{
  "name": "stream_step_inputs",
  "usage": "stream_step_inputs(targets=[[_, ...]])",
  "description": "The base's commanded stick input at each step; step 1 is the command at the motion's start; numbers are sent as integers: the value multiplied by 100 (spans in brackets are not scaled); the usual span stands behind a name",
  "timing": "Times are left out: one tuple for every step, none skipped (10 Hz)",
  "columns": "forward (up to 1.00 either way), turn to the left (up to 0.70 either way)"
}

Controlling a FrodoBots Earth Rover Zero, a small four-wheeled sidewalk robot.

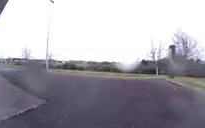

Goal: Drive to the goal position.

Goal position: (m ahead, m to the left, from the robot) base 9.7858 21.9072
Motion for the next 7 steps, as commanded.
stream_step_inputs(targets=[[100,16],[100,2],[100,0],[100,0],[100,10],[100,23],[100,40]])
